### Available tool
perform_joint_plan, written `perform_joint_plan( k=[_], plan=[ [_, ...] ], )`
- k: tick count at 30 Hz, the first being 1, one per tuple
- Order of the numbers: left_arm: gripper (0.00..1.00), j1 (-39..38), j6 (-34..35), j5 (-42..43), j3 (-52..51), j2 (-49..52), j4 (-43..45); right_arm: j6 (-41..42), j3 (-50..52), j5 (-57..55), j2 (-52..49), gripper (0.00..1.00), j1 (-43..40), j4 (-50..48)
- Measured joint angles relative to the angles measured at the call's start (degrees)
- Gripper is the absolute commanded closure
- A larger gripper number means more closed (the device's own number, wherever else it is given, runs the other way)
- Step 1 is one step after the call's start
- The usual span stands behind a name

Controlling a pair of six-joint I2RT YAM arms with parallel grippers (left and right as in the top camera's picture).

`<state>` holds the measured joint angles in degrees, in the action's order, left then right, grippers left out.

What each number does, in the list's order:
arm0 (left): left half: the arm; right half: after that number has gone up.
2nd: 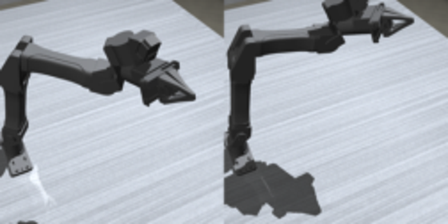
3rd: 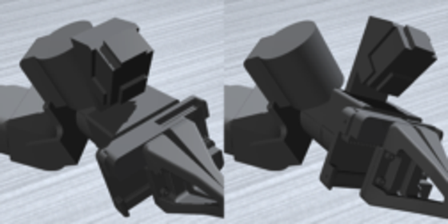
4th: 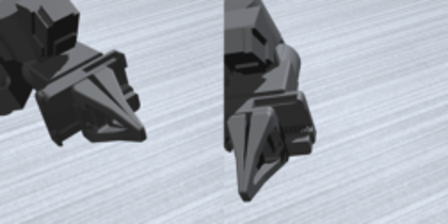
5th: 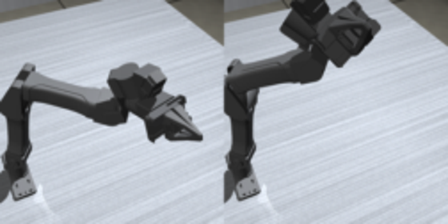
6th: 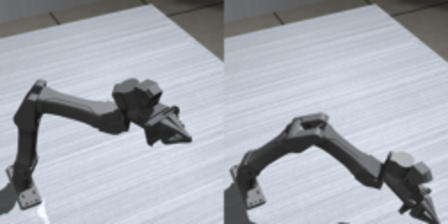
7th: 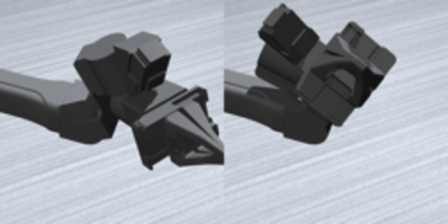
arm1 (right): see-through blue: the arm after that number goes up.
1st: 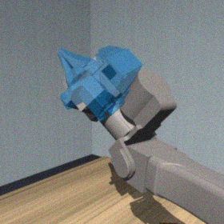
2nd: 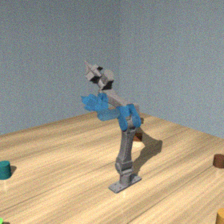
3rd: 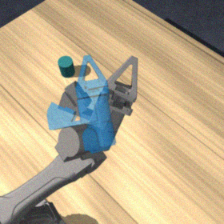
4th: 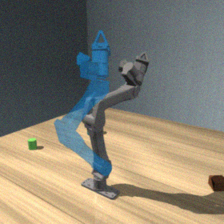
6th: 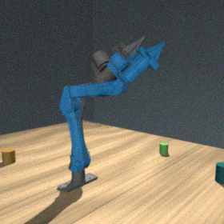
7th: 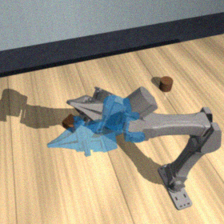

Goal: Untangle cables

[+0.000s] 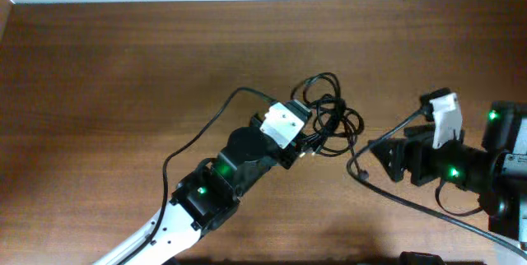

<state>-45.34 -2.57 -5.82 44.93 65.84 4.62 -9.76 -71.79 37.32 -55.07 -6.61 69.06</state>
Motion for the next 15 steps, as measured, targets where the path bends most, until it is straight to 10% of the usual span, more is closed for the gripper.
perform_joint_plan(
  k=[15],
  plan=[
    [1.0,0.0,-1.4,12.3,-0.1,-0.1,16.9,-10.5,-0.1,14.1,-1.2,0.27,0.2,8.3]
  ],
)
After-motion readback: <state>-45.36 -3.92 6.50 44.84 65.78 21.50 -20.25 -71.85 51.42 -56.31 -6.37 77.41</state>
